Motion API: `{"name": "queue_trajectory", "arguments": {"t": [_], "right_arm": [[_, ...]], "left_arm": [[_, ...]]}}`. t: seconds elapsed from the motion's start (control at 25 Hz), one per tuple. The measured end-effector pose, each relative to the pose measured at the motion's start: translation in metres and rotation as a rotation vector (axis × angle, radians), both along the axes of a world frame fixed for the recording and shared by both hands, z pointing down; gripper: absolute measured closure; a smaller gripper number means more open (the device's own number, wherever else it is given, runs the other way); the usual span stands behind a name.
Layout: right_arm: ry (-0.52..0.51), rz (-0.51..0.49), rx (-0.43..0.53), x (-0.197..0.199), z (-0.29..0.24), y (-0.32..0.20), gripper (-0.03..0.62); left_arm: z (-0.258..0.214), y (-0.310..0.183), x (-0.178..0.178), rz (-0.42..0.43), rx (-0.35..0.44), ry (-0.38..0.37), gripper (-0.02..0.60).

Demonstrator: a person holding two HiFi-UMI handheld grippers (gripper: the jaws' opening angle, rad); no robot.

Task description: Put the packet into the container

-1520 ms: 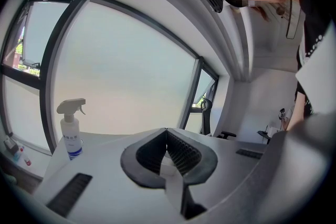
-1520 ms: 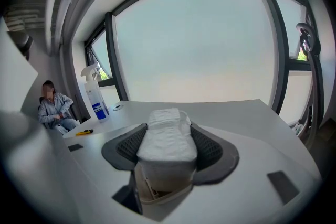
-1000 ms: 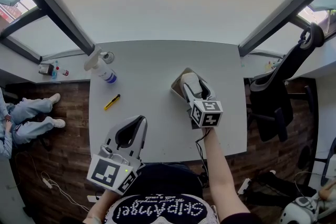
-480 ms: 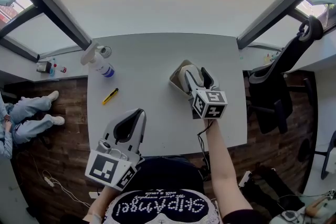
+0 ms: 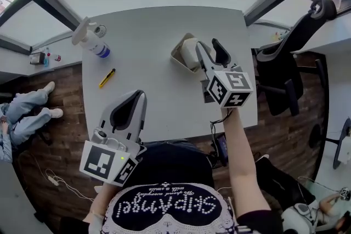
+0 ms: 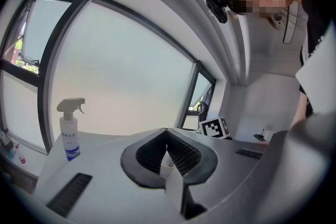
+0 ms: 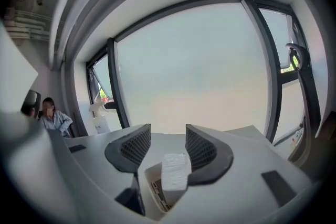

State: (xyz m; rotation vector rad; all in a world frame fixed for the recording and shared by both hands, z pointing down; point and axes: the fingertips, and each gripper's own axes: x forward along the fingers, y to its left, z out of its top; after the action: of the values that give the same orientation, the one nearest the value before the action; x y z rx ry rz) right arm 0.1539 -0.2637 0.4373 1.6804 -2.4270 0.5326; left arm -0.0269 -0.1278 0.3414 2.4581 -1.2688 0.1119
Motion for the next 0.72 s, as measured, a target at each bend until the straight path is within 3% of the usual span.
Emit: {"name": "queue_trajectory", "arguments": {"t": [0.16, 0.52, 0.72], "right_arm": [[0.008, -0.015, 0.025, -0.001, -0.019, 0.014, 0.43], [0.054, -0.048, 0.086, -0.016, -0.062, 0.049, 0.451], [0.015, -0.085, 0.139, -0.031, -0.092, 0.071, 0.461]], "left_arm": [[-0.001, 0.003, 0.001, 0.012, 0.007, 0.006, 0.574], [-0.006, 0.007, 0.002, 0.036, 0.021, 0.014, 0.574], [-0.008, 0.011, 0.001, 0.053, 0.032, 0.018, 0.574]]}}
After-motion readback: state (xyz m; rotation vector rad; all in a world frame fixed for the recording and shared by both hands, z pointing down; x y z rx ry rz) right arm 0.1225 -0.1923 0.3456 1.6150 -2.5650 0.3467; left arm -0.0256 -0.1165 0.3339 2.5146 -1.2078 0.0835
